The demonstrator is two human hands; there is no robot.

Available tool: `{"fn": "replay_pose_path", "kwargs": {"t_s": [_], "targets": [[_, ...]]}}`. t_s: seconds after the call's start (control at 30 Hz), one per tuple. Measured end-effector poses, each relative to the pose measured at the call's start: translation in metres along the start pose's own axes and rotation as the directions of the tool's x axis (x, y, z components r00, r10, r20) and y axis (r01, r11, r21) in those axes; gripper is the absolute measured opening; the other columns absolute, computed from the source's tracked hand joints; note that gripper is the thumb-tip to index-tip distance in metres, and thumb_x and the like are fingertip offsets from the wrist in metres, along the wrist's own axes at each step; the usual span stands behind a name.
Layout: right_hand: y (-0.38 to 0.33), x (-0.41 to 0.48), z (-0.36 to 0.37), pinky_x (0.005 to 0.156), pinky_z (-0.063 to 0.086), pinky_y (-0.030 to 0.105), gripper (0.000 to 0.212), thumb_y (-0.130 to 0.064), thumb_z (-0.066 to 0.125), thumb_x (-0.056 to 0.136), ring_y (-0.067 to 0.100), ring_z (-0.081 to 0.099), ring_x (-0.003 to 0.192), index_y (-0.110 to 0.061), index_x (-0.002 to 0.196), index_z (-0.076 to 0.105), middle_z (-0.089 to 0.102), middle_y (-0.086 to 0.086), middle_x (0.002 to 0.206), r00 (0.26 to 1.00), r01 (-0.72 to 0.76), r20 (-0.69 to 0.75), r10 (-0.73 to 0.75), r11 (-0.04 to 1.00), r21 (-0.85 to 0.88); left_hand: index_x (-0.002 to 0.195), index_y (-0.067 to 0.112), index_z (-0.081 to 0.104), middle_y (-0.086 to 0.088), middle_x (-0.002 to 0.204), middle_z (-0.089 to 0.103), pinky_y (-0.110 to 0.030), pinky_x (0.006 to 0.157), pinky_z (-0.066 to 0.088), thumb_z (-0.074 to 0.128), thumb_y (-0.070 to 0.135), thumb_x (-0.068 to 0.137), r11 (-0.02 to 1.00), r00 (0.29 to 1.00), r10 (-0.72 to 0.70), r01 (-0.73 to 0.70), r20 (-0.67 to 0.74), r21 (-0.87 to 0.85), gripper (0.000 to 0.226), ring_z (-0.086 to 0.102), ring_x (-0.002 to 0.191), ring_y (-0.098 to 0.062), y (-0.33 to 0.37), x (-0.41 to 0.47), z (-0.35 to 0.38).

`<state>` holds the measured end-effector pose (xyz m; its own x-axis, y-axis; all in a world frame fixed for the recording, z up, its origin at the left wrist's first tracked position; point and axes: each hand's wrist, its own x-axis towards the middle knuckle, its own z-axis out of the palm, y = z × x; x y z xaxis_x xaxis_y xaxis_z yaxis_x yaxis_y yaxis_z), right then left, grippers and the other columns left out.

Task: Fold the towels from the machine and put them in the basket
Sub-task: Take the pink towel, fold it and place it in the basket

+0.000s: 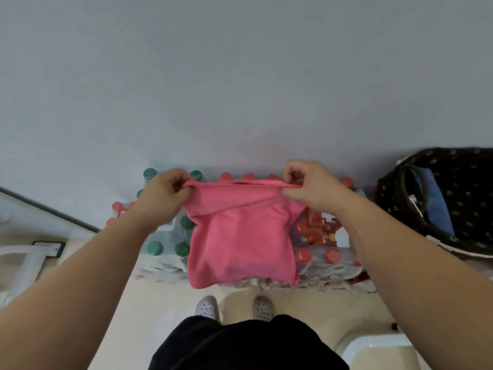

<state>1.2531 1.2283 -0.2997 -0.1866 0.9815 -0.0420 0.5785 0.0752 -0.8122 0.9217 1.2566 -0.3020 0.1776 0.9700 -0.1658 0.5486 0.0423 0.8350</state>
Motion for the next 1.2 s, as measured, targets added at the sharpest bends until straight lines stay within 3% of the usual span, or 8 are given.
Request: {"fn": "replay_pose_path", "kwargs": {"t_s": [0.1,0.23,0.33,0.47,0.83,0.93,1.1,1.2], "targets": [[-0.004,-0.012,-0.006,0.066,0.043,0.016,0.031,-0.004,0.079,0.076,0.001,0.049,0.067,-0.025,0.075,0.056,0.057,-0.009,0.075,0.999,0.025,0.024,-0.025,1.000,0.005,0.086,0.017,0.066,-0.009,0.082,0.070,-0.041,0.075,0.052,0.065,0.033,0.083,1.000,1.000,0.011,-0.011,-0.012,-0.018,0.016,0.060,0.073,-0.019,0.001,-0.010,-0.009],[-0.015,-0.029,-0.010,0.069,0.042,0.012,0.034,-0.002,0.079,0.078,-0.002,0.050,0.070,-0.027,0.077,0.056,0.058,-0.010,0.077,0.999,0.054,-0.009,-0.054,0.998,-0.018,0.076,0.015,0.058,0.002,0.065,0.061,-0.035,0.069,0.050,0.063,0.005,0.093,0.997,0.998,0.062,-0.062,-0.003,-0.052,0.021,0.055,0.066,-0.017,0.009,-0.027,-0.021],[-0.033,-0.040,-0.010,0.067,0.041,0.012,0.034,-0.002,0.078,0.079,-0.003,0.051,0.068,-0.029,0.078,0.057,0.058,-0.011,0.075,0.994,0.068,-0.087,-0.070,0.997,-0.030,0.069,0.013,0.052,0.009,0.057,0.046,-0.026,0.053,0.030,0.059,-0.004,0.090,0.995,0.996,0.089,-0.090,-0.014,-0.048,0.028,0.035,0.057,-0.013,0.012,-0.039,-0.035],[-0.063,-0.055,0.003,0.065,0.042,0.017,0.027,-0.005,0.080,0.079,-0.001,0.050,0.065,-0.025,0.076,0.062,0.060,-0.012,0.071,0.986,0.057,-0.156,-0.055,0.998,0.006,0.068,0.008,0.053,-0.018,0.062,0.044,-0.029,0.058,0.029,0.060,0.008,0.078,0.987,0.988,0.151,-0.152,-0.017,-0.045,0.012,0.035,0.059,-0.015,0.012,-0.058,-0.064],[-0.160,-0.112,0.076,0.058,0.048,0.014,0.016,-0.001,0.079,0.075,0.002,0.059,0.061,-0.011,0.074,0.066,0.068,-0.007,0.065,0.969,0.033,-0.240,0.061,0.929,0.369,0.060,0.016,0.050,-0.017,0.070,0.049,-0.039,0.070,0.030,0.056,0.002,0.066,0.955,0.974,0.220,-0.204,0.049,-0.216,0.017,0.042,0.072,-0.023,-0.017,-0.123,-0.159],[-0.176,-0.125,0.085,0.061,0.051,0.019,0.018,-0.013,0.083,0.067,0.010,0.059,0.065,-0.013,0.070,0.065,0.067,0.002,0.070,0.960,0.027,-0.267,0.080,0.927,0.373,0.069,0.014,0.062,-0.023,0.073,0.058,-0.037,0.066,0.037,0.057,0.002,0.064,0.961,0.962,0.258,-0.246,0.090,-0.128,0.013,0.049,0.068,-0.022,-0.018,-0.135,-0.174],[-0.174,-0.143,0.103,0.071,0.058,0.032,0.019,-0.011,0.088,0.070,0.015,0.065,0.070,-0.006,0.074,0.070,0.072,0.011,0.075,0.951,-0.144,-0.247,0.188,0.972,0.183,0.076,0.017,0.076,0.009,0.068,0.070,-0.013,0.053,0.041,0.060,-0.012,0.075,0.947,0.956,0.248,-0.274,0.160,0.169,0.034,0.056,0.055,-0.002,-0.028,-0.145,-0.173],[-0.170,-0.154,0.110,0.074,0.059,0.036,0.018,-0.016,0.089,0.069,0.020,0.068,0.071,-0.009,0.073,0.073,0.073,0.010,0.074,0.944,-0.240,-0.202,0.260,0.964,0.119,0.076,0.022,0.078,0.010,0.073,0.074,-0.017,0.062,0.045,0.068,-0.004,0.075,0.927,0.965,0.235,-0.259,0.116,0.273,0.029,0.064,0.066,-0.001,-0.039,-0.149,-0.170]]}}
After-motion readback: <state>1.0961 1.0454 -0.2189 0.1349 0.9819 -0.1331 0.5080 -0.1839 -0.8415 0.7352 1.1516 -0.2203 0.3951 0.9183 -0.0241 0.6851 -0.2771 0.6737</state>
